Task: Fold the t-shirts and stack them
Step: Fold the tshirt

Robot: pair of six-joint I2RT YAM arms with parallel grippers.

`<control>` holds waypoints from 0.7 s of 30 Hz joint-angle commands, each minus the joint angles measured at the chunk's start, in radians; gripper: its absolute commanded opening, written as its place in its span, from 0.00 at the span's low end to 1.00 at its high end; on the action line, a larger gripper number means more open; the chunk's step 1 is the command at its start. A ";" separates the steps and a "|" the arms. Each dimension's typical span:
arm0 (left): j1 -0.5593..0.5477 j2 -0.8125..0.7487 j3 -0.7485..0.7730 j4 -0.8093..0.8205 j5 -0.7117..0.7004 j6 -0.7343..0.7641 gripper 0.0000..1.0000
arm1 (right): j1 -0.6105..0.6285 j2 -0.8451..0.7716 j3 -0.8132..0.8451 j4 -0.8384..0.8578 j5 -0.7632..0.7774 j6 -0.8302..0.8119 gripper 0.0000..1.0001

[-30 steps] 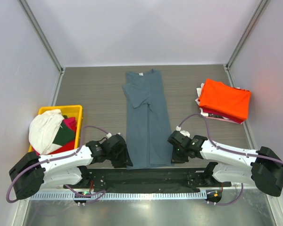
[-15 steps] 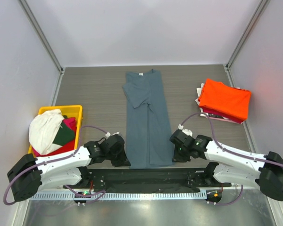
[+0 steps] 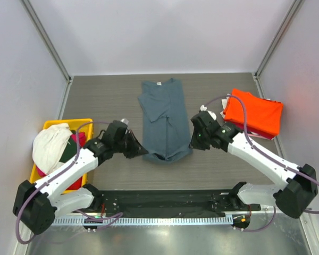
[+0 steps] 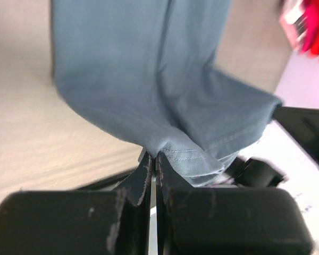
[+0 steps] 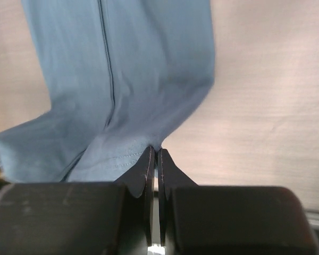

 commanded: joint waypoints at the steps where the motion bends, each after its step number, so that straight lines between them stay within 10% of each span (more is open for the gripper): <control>1: 0.093 0.097 0.096 -0.013 0.052 0.096 0.00 | -0.084 0.081 0.125 0.025 0.013 -0.130 0.01; 21: 0.300 0.582 0.472 0.078 0.107 0.181 0.00 | -0.330 0.592 0.490 0.111 -0.176 -0.268 0.01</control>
